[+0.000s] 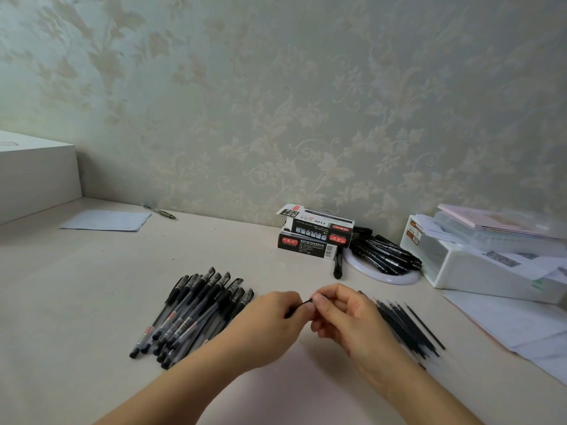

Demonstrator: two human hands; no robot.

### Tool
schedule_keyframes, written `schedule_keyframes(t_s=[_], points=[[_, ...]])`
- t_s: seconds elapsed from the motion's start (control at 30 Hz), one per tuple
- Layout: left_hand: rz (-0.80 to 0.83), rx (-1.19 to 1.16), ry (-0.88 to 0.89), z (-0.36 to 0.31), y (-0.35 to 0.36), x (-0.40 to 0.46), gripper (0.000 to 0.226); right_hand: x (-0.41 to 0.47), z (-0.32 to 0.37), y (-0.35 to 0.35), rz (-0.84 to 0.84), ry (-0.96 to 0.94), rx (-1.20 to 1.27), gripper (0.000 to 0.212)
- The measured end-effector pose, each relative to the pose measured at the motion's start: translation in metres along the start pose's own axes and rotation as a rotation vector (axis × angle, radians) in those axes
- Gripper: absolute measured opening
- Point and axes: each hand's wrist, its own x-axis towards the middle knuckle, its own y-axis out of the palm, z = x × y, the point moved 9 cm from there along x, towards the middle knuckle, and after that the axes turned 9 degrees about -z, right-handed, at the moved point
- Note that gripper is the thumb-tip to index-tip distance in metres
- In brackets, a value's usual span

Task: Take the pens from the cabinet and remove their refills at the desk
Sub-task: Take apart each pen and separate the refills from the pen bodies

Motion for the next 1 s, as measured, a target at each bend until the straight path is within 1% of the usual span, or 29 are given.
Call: schedule_keyframes(t_s=[0.1,0.2,0.3,0.4,0.47,0.53,0.63,0.7,0.77,0.83,0.9,1.0], points=[[-0.091,0.216,0.044,-0.002,-0.010,0.001,0.048,0.000,0.001,0.001,-0.003,-0.016,0.028,0.014],[-0.144,0.326,0.059,-0.003,-0.014,0.002,0.051,0.001,0.001,0.000,-0.018,-0.027,0.033,0.016],[-0.161,0.387,0.044,0.001,-0.014,0.004,0.056,0.001,-0.001,0.000,-0.030,-0.032,0.036,0.016],[-0.193,0.383,-0.009,0.007,-0.021,0.006,0.073,0.004,0.001,-0.006,-0.083,-0.050,0.074,0.013],[-0.220,0.383,0.001,0.006,-0.027,0.006,0.078,0.005,0.004,-0.011,-0.128,-0.085,0.071,0.010],[-0.238,0.372,0.015,0.005,-0.030,0.007,0.072,0.005,0.009,-0.020,-0.193,-0.175,-0.055,0.007],[-0.239,0.286,0.004,0.009,-0.028,0.008,0.047,0.003,0.020,-0.026,-0.261,-0.395,-0.505,0.009],[-0.228,0.218,0.016,0.010,-0.025,0.008,0.030,0.003,0.021,-0.023,-0.245,-0.478,-0.704,0.011],[-0.211,0.188,0.053,0.009,-0.022,0.008,0.020,0.005,0.014,-0.021,-0.233,-0.482,-0.815,0.012],[-0.199,0.225,0.116,0.004,-0.021,0.007,0.015,0.008,0.008,-0.020,-0.227,-0.480,-0.909,0.009],[-0.201,0.275,0.172,-0.001,-0.021,0.006,0.012,0.009,0.004,-0.022,-0.213,-0.474,-0.932,0.008],[-0.198,0.298,0.205,-0.002,-0.022,0.006,0.008,0.010,0.003,-0.023,-0.210,-0.464,-0.922,0.009]])
